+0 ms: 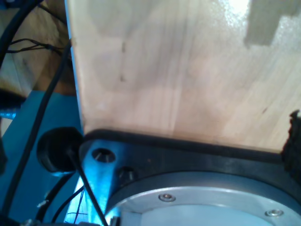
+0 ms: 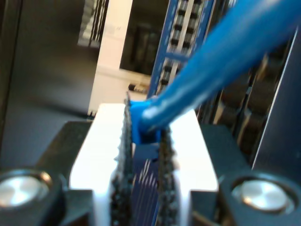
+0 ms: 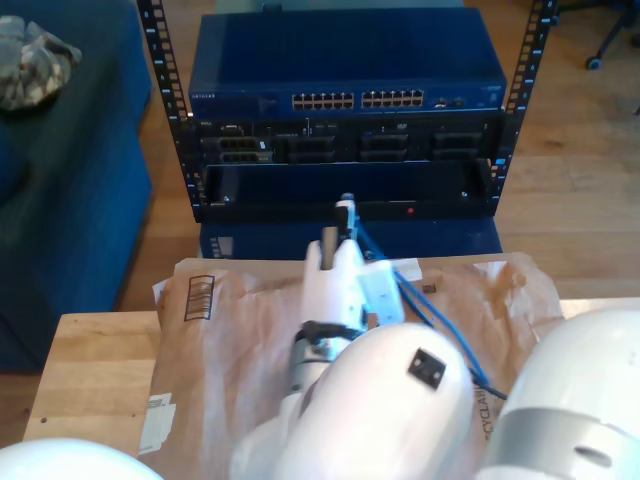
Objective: Grab the cable and plug it in
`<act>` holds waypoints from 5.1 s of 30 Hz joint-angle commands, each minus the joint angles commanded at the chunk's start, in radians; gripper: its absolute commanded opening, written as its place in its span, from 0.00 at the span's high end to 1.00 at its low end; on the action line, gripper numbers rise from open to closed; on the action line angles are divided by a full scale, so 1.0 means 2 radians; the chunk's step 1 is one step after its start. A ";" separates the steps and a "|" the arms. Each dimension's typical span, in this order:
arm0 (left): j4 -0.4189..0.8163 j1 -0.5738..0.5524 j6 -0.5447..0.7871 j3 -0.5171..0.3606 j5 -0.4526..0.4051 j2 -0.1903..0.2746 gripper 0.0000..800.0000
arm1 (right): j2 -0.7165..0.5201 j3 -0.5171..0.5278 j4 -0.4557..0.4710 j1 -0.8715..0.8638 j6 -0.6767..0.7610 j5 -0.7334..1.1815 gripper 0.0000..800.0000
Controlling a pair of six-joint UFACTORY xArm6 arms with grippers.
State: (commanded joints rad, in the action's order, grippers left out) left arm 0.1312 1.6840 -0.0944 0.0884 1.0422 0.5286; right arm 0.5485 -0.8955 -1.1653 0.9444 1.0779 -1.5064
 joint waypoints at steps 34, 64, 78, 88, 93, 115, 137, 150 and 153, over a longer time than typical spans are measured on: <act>0.000 0.000 0.000 0.000 0.000 0.000 0.00 | -0.042 0.054 0.229 -0.180 0.155 0.009 1.00; 0.000 0.000 0.000 0.000 0.000 0.000 0.00 | 0.084 -0.119 0.293 -0.250 0.183 0.068 1.00; 0.000 0.000 0.000 0.000 0.000 0.000 0.00 | 0.089 -0.126 0.303 -0.255 0.183 0.068 1.00; 0.000 0.000 0.000 0.000 0.000 0.000 0.00 | 0.094 -0.126 0.306 -0.261 0.183 0.077 1.00; 0.000 0.000 0.000 0.000 0.000 0.000 0.00 | 0.100 -0.137 0.315 -0.265 0.183 0.078 1.00; 0.000 0.000 0.000 0.000 0.000 0.000 0.00 | 0.104 -0.144 0.321 -0.267 0.183 0.082 1.00; 0.000 0.000 0.000 0.000 0.000 0.000 0.00 | 0.106 -0.148 0.321 -0.267 0.183 0.082 1.00; 0.000 0.000 0.000 0.000 0.000 0.000 0.00 | 0.105 -0.149 0.331 -0.267 0.183 0.081 1.00; 0.000 0.000 0.000 0.000 0.000 0.000 0.00 | 0.105 -0.148 0.331 -0.268 0.183 0.081 1.00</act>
State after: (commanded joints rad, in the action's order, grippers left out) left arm 0.1312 1.6840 -0.0944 0.0884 1.0422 0.5286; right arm 0.7587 -1.1916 -0.5025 0.4089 1.4431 -1.3452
